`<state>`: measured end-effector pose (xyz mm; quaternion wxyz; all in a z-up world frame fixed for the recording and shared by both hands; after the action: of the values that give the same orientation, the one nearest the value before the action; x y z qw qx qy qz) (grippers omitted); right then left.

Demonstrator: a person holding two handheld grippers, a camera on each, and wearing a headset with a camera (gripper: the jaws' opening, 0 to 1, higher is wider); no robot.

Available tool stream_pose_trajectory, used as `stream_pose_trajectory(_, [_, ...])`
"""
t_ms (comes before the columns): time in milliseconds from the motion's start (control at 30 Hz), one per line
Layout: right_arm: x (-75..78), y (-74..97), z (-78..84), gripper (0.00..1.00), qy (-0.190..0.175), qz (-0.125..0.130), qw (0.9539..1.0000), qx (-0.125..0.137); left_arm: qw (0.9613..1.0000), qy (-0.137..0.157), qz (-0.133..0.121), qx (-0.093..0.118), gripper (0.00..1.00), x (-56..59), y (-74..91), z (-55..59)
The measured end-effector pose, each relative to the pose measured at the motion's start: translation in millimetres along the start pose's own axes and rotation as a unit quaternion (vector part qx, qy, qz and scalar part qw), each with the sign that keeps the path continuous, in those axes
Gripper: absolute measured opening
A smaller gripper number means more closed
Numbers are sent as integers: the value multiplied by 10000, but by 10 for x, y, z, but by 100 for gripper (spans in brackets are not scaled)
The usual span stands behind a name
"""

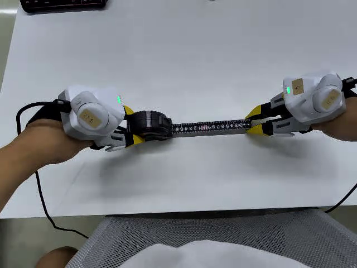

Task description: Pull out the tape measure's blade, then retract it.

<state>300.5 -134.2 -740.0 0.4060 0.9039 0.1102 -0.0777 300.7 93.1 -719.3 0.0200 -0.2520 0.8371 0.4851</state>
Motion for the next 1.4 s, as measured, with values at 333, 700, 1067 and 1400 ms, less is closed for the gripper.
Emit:
stream_pose_trajectory(333, [-19,54,59,10,-32,-3,10000,-46,10000,-10,7,-2,26,0,-3,-1])
stream_pose_trajectory(700, [-34,110,132,10,-110,12,9999,-89,10000,-21,15,1,26,0,-7,0])
stream_pose_trajectory(1067, [-49,154,187,10,-104,14,9998,-194,10000,-34,9,-7,26,3,3,-4])
stream_pose_trajectory(1400, [-59,208,248,10,-120,26,9995,-278,10000,-37,16,-8,26,-1,-3,-2])
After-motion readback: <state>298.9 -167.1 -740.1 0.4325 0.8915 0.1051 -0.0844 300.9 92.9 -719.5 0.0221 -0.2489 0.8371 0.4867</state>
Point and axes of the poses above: the centre of the closed fingertips' face, and the gripper's own axes: y roughly backward along the fingers, x roughly to its right, z roughly out of its underside, the point moved 1 cm from there along y, roughly backward along the fingers, and after that the axes turned 15 degrees about -z, right-handed, at the moved point
